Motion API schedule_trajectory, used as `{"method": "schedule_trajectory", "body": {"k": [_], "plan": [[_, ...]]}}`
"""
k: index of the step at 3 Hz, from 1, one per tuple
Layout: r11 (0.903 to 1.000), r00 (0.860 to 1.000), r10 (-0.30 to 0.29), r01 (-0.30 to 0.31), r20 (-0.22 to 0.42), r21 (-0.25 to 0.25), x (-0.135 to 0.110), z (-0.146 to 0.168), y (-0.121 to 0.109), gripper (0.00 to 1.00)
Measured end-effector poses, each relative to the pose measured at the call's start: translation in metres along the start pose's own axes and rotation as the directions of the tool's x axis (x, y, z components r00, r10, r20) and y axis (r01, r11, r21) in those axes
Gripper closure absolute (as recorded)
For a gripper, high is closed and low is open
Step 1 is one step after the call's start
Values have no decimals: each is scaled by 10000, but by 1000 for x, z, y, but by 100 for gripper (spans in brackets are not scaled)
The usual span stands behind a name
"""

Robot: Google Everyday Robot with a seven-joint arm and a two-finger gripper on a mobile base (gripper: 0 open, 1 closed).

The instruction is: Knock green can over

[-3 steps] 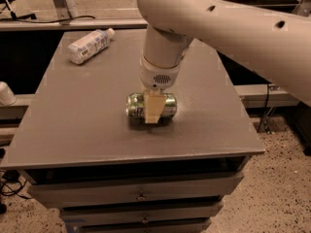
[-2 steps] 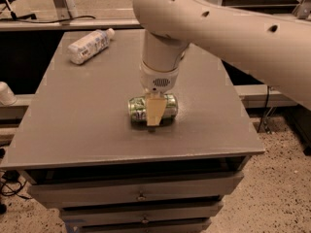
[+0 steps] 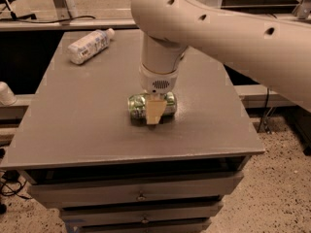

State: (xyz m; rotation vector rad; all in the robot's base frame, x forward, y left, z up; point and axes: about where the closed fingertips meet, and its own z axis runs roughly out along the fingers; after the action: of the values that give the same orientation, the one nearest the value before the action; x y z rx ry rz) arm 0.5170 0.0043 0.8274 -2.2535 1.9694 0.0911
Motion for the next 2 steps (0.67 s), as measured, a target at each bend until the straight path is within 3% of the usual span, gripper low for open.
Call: {"method": "schedule_trajectory", "body": {"k": [1, 2], "plan": [[10000, 9998, -41, 40, -218, -64, 2, 4, 2, 0], [9999, 10000, 56, -56, -79, -100, 3, 4, 3, 0]]}}
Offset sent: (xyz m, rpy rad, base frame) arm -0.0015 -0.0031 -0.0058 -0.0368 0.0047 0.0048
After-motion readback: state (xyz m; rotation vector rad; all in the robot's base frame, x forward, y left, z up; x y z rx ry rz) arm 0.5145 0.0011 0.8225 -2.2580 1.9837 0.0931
